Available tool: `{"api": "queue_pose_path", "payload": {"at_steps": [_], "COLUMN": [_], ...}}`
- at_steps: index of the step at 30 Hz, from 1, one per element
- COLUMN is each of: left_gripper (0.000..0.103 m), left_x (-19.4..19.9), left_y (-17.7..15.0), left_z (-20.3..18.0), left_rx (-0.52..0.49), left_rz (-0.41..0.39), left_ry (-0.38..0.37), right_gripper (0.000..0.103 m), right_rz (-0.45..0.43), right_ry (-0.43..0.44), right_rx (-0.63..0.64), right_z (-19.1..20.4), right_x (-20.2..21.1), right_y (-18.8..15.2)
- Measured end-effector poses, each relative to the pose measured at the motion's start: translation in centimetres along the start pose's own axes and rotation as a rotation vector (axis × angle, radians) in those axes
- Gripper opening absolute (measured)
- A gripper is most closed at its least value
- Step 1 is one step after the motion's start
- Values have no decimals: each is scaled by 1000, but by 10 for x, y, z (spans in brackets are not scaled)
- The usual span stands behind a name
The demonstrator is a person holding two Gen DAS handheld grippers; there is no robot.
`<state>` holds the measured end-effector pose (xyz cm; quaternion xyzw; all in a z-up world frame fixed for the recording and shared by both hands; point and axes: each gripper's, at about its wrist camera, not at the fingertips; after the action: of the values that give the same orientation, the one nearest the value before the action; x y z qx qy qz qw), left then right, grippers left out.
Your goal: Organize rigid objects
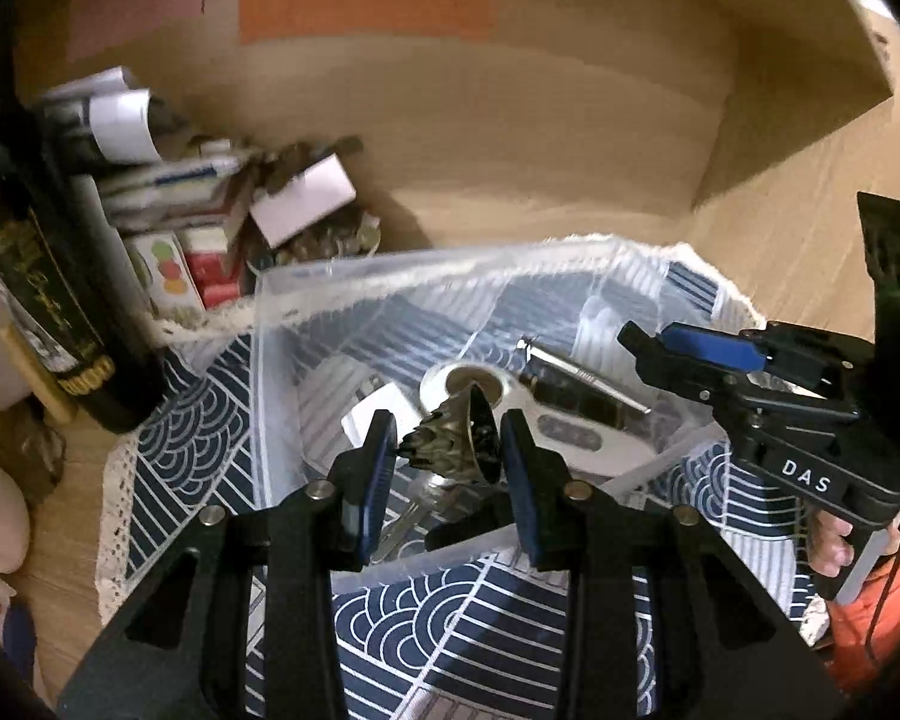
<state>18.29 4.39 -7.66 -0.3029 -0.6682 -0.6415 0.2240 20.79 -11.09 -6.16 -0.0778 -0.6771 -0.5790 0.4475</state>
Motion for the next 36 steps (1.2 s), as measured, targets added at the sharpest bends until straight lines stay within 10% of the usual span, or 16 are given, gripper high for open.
{"api": "queue_pose_path", "payload": {"at_steps": [14,24,36], "left_gripper": [36,55,100], "left_x": [-18,41,154], "left_y": [-4,-1,-14], "left_z": [-1,-8,-29], "left_rx": [-17,-37,-12], "left_rz": [15,-129,-412], "left_ry": [28,64,124], "right_gripper": [25,29,71], "right_rz": [53,-48,-338], "right_ry": [0,19,31], "right_rx": [7,12,20], "right_z": [1,12,45], "right_x": [-22,24,136], "right_y": [-6,0,-10]}}
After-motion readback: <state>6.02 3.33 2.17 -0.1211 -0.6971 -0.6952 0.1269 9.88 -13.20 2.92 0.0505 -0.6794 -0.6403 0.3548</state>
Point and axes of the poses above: each gripper's, at about its wrist camera, not at the fingertips, and x roughly against the way its jaws point, z to its left, y to its top, and after that the axes turned 3 degrees about -x, right-handed
